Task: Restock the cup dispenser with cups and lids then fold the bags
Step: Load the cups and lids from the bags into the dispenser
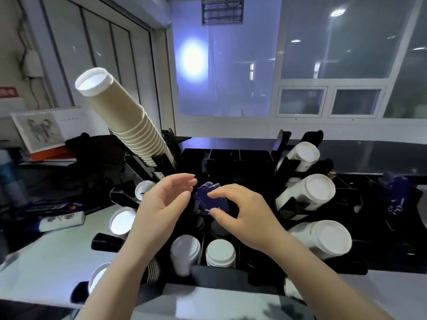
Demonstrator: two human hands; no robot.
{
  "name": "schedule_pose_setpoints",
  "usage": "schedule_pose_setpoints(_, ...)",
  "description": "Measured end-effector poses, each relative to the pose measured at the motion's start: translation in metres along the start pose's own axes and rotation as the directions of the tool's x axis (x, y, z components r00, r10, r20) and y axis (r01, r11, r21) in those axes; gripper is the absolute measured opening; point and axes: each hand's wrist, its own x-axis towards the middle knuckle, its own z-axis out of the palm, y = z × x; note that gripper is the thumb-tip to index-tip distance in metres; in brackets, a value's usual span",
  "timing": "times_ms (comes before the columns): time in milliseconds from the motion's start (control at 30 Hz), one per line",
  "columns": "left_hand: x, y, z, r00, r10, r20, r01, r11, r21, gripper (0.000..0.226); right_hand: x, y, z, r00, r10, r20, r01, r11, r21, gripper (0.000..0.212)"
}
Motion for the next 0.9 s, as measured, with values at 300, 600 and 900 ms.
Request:
schedule_pose_setpoints(300,0.008,0.007,-0.059,0.99,0.036,-0.134,-0.019,0.992,0.127,0.032,0.052,-0.008,0.012,0.999,-0.054,0.001,0.054,0.997,0.059,0.03)
schedule_pose_setpoints(600,0.071,-0.02,-0.159,0.98,0.087,-0.181,-0.054,0.982,0.181,0.039,0.137,-0.041,0.069,0.991,0.065,-0.119,-0.044,0.985,0.167,0.039)
schedule_pose_setpoints(900,0.142,-0.08,-0.213,0.999,0.034,-0.021,-0.031,0.992,0.12,0.065,0.202,-0.073,0.128,0.933,0.202,-0.299,-0.112,0.95,0.293,0.092)
